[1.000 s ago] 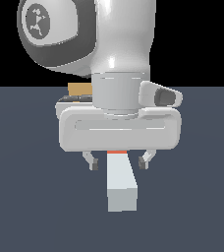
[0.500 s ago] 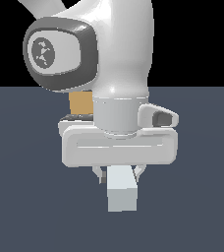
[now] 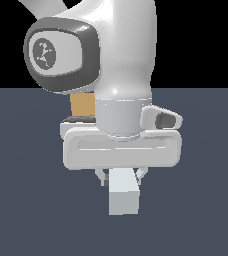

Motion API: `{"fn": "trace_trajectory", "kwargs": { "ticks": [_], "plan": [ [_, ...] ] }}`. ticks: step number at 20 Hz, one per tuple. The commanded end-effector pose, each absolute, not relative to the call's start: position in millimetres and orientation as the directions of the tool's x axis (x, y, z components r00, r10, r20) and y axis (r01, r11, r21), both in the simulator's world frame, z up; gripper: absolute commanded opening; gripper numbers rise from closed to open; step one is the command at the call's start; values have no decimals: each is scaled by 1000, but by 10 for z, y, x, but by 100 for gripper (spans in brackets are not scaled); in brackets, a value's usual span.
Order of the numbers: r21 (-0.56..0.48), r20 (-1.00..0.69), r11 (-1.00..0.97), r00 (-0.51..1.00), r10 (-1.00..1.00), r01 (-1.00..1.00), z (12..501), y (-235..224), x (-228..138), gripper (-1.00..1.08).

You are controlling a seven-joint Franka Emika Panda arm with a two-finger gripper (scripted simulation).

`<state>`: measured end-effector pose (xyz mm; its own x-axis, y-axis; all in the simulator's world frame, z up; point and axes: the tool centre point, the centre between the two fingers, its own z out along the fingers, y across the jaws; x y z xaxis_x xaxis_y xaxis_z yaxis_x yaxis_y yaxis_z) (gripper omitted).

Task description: Insert the peg into the horizontal hole in a box.

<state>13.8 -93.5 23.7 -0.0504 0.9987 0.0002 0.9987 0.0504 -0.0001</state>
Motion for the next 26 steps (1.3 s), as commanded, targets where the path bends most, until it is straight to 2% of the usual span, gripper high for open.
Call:
{"fn": "trace_trajectory", "kwargs": {
  "ticks": [1,12,26],
  "plan": [
    [0,0,50,-50,999,999,237,-932,138,-100],
    [0,0,17,-17,1000,1000,298,-772,-57,-100],
    [0,0,-106,106,994,994,524,-113,-705,-100]
  ]
}}
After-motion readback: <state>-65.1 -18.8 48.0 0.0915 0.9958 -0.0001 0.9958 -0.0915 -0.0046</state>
